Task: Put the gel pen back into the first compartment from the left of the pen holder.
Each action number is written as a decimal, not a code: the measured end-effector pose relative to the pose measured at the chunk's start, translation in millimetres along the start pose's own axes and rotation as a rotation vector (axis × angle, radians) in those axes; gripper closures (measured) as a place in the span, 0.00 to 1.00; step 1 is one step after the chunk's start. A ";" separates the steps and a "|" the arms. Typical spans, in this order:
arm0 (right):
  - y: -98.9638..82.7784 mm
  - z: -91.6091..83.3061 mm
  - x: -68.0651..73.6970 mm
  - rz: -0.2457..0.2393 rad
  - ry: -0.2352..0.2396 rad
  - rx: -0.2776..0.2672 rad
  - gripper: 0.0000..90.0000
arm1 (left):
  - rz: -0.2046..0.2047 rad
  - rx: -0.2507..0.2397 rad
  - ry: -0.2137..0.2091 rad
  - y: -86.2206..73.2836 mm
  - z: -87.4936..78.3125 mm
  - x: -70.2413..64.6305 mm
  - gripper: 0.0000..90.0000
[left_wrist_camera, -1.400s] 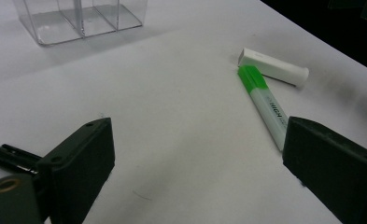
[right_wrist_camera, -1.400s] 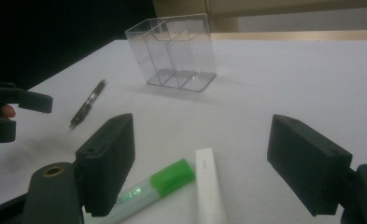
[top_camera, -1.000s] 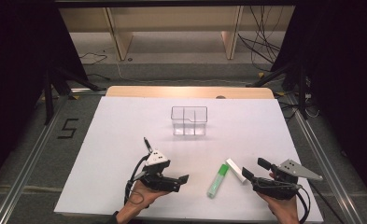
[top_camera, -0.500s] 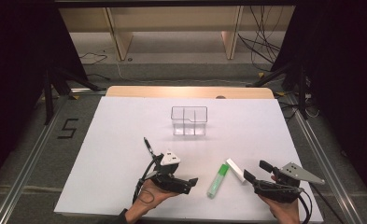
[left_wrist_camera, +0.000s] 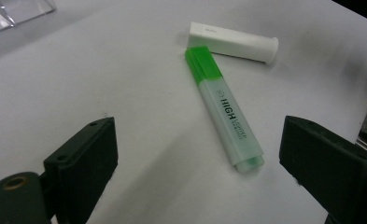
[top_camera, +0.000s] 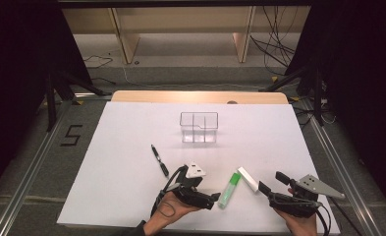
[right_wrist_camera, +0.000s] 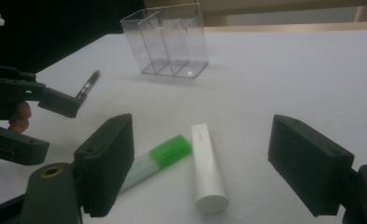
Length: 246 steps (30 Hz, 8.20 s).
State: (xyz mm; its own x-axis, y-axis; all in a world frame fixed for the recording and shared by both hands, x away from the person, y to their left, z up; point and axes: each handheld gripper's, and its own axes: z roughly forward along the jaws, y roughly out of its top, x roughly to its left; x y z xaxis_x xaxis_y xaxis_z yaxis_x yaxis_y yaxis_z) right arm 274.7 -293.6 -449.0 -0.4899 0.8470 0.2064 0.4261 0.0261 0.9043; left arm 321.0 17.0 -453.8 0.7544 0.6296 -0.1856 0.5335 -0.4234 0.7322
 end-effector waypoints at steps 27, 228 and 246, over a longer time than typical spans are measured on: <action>-3.8 -1.1 3.7 0.000 0.006 0.012 0.27 | 0.002 -0.010 0.071 11.7 6.0 5.4 0.18; 21.1 137.2 64.7 0.629 0.471 0.164 0.41 | -0.143 -0.115 -0.021 10.4 -69.7 64.3 0.90; 19.5 149.4 64.6 0.764 0.528 0.155 0.55 | -0.112 -0.142 -0.045 12.2 -68.9 48.9 0.90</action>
State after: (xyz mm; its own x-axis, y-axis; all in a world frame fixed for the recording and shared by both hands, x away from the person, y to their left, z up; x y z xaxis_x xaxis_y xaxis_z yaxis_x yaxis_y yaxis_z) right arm 365.0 -159.0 -473.9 -0.3010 0.3145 0.9003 0.8525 -0.3344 0.4018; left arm 338.1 87.5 -408.8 0.7115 0.6364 -0.2979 0.5579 -0.2538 0.7902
